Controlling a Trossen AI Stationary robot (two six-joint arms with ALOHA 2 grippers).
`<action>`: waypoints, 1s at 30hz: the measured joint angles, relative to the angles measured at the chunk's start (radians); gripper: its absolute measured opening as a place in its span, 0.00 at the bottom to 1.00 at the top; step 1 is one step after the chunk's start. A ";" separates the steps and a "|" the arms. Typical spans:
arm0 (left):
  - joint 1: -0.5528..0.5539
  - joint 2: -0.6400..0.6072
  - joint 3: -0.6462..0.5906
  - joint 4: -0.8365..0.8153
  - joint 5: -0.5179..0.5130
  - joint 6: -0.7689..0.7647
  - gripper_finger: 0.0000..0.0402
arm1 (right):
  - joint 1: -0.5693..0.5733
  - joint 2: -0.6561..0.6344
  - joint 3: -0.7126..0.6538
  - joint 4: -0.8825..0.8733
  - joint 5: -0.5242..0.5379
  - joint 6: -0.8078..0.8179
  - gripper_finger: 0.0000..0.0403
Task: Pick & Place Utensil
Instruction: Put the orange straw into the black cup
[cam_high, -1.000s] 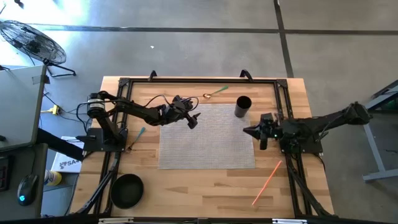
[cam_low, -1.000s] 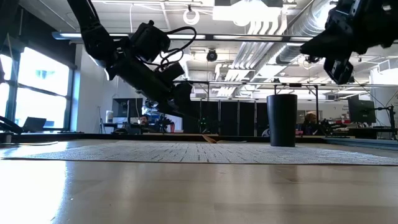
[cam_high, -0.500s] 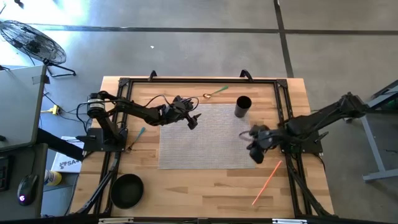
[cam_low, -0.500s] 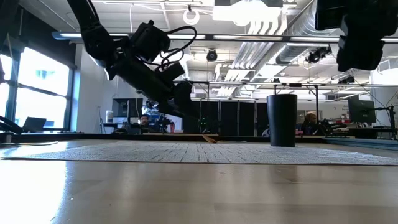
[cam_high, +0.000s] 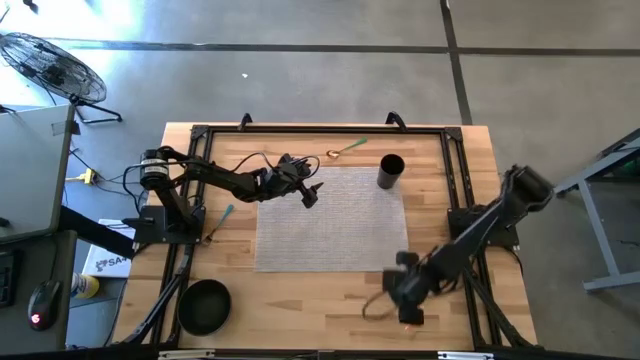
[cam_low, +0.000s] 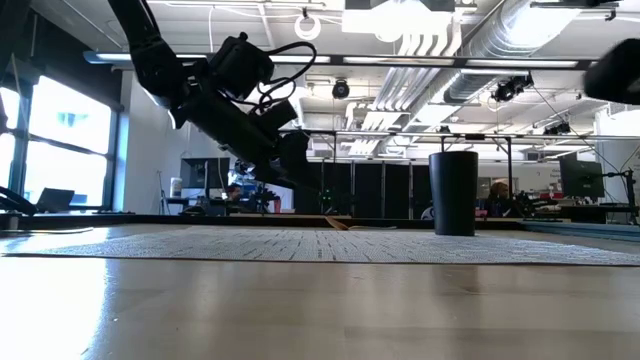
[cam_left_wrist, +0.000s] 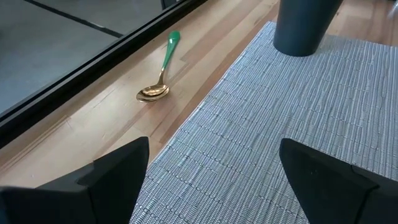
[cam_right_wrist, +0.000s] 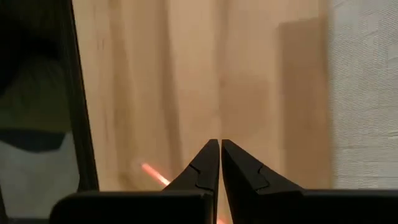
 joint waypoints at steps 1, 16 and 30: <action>0.000 0.000 0.000 0.000 0.000 0.000 0.88 | 0.019 0.035 0.023 -0.006 -0.003 0.010 0.03; 0.000 0.000 0.000 0.000 0.001 0.000 0.88 | 0.152 0.364 0.287 -0.246 -0.159 0.067 0.05; 0.000 0.000 0.000 0.000 0.001 0.000 0.88 | 0.155 0.384 0.282 -0.280 -0.175 -0.041 0.29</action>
